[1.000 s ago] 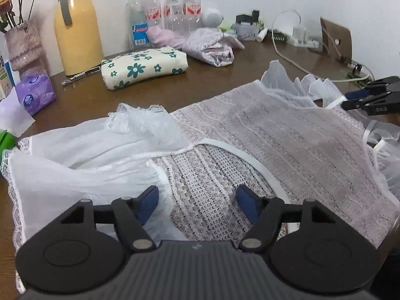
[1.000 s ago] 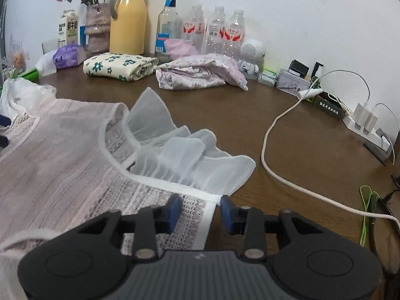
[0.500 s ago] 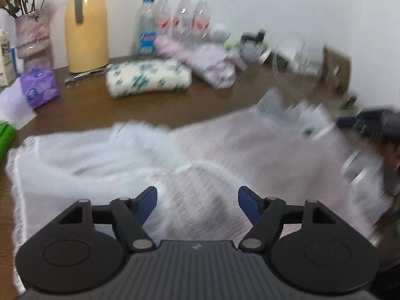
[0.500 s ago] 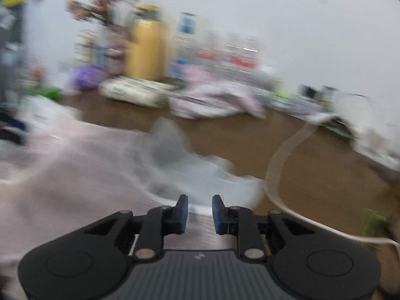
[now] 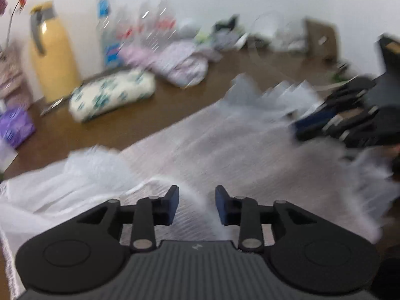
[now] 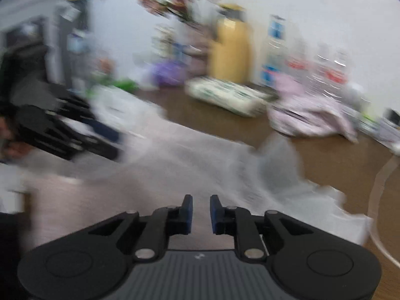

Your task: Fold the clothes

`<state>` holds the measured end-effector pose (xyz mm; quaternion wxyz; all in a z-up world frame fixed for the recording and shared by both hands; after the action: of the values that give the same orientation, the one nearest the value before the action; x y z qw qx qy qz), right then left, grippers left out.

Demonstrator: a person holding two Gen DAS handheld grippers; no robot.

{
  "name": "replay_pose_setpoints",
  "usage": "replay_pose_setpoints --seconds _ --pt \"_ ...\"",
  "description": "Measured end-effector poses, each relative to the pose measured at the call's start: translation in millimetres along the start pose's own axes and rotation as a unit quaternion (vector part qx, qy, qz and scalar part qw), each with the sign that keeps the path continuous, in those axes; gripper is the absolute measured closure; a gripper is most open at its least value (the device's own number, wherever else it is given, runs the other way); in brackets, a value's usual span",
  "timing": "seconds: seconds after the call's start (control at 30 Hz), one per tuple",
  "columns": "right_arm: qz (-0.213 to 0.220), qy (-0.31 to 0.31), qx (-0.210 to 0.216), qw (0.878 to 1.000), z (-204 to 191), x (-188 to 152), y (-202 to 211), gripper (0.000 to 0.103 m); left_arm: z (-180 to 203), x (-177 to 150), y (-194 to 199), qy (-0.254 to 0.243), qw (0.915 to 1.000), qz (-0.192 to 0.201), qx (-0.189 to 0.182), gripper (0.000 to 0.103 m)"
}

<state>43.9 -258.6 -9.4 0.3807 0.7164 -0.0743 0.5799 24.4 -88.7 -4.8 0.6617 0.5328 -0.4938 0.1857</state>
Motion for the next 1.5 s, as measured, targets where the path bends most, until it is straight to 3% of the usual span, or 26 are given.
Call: replay_pose_setpoints --seconds 0.07,0.13,0.23,0.33,0.4,0.5,0.6,0.7,0.8,0.93,1.03,1.13,1.2,1.27,1.4,1.47,1.5 --pt "-0.016 0.016 0.016 1.0 -14 -7 -11 0.093 16 0 -2 -0.011 0.9998 -0.001 -0.015 0.059" --pt "-0.008 0.03 0.0 1.0 -14 -10 -12 0.094 18 -13 -5 -0.024 0.9996 -0.011 -0.006 0.062" --pt "-0.01 -0.005 -0.034 0.999 -3 -11 3 0.086 13 -28 0 -0.021 0.9995 -0.018 0.013 0.06" --pt "0.026 0.003 0.011 1.0 -26 -10 33 0.086 4 -33 41 -0.002 0.9998 0.015 -0.013 0.06" --pt "0.012 0.018 0.052 0.998 -51 -22 39 0.087 -3 -44 59 -0.004 0.9999 0.01 -0.004 0.06" --pt "-0.005 0.037 0.034 0.999 -63 -44 49 0.082 -17 -62 82 -0.011 0.9997 -0.008 0.019 0.06" --pt "0.006 -0.002 0.011 1.0 -58 -48 77 0.081 -32 -73 108 -0.018 0.9991 -0.015 0.035 0.06" --pt "0.026 -0.028 0.015 0.999 -65 -44 95 0.079 -30 -69 140 -0.004 0.9992 0.01 -0.038 0.059" --pt "0.028 -0.013 0.044 0.999 -90 -47 90 0.081 -12 -71 138 -0.018 0.995 0.021 -0.096 0.059" --pt "0.007 0.006 0.036 0.999 -103 -54 76 0.082 3 -82 106 -0.064 0.9934 -0.004 -0.096 0.059" --pt "-0.004 0.013 0.026 1.0 -102 -59 73 0.083 4 -92 100 -0.094 0.9899 -0.013 -0.105 0.052" --pt "-0.004 0.012 0.028 1.0 -103 -61 77 0.083 -4 -100 105 -0.084 0.989 -0.004 -0.122 0.053" --pt "-0.006 0.017 0.032 0.999 -104 -61 77 0.084 -11 -101 107 -0.08 0.9883 -0.005 -0.13 0.062" --pt "-0.017 0.011 0.034 0.999 -100 -59 74 0.098 -17 -99 108 -0.089 0.9864 -0.014 -0.137 0.089" --pt "0.002 -0.017 0.082 0.997 -88 -33 84 0.099 -35 -79 113 -0.076 0.9812 -0.022 -0.176 0.092" --pt "0.03 -0.03 0.087 0.995 -70 -9 90 0.099 -47 -57 114 -0.047 0.9752 -0.018 -0.215 0.093" --pt "0.039 -0.034 0.075 0.996 -57 3 86 0.099 -58 -47 106 -0.031 0.9753 -0.019 -0.218 0.093"
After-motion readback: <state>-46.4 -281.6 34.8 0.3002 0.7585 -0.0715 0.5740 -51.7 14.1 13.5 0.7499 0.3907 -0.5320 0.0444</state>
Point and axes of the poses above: each gripper's, at about its wrist camera, not at the fingertips, and y roughly against the way its jaws point, z to its right, x to its top, the point moved 7 cm from there along -y, roughly the way its jaws point, and after that the axes turned 10 degrees about z, right-handed, at the moved point
